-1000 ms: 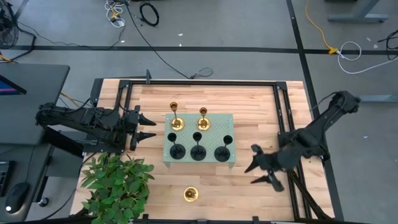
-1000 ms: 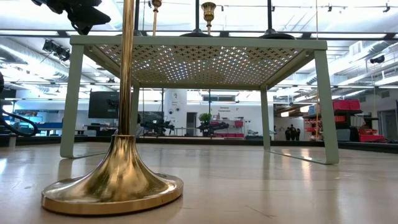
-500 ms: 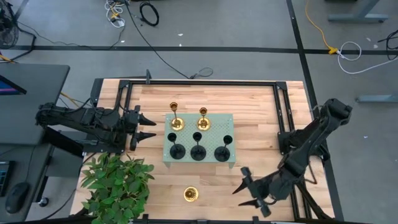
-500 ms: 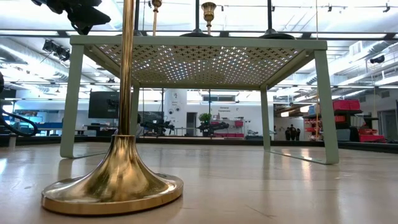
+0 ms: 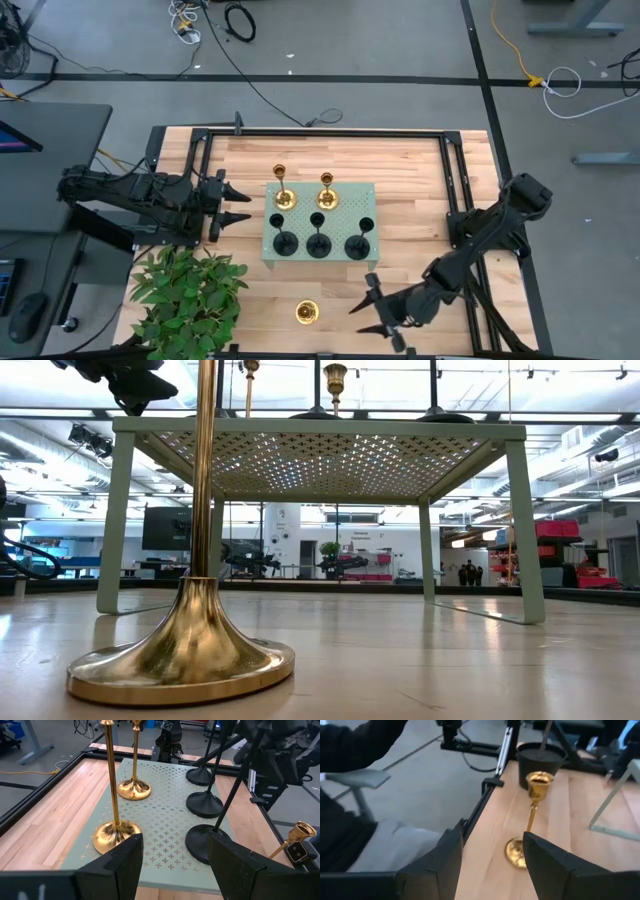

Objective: Pick & Place candle stick holders
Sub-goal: Put the golden candle holder aligned with the black candle holder on the shelf

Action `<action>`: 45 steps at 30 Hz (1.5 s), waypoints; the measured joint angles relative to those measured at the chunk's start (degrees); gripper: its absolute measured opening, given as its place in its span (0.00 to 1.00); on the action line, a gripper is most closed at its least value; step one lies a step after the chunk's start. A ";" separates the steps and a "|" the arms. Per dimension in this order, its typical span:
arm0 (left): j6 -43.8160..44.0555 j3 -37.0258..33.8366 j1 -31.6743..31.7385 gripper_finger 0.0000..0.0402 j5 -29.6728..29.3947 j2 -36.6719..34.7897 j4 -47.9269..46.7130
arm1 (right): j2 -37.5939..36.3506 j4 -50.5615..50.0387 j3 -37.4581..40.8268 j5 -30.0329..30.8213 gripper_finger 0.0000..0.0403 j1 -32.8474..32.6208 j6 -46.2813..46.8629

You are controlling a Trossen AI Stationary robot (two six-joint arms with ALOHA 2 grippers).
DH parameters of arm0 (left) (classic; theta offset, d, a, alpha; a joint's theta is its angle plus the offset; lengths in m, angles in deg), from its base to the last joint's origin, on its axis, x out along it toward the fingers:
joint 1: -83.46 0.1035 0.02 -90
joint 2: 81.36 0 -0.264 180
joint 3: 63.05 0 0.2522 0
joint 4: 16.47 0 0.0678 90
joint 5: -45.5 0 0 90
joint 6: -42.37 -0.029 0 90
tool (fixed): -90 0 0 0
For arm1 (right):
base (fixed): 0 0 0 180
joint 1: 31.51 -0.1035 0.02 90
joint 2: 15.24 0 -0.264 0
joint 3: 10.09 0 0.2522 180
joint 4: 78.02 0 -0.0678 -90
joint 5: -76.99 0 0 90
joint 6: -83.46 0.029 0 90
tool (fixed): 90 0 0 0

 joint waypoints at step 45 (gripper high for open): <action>0.02 -0.02 -0.01 0.54 -0.20 0.00 0.25 | 21.14 19.12 -10.19 -10.58 0.52 10.85 -1.36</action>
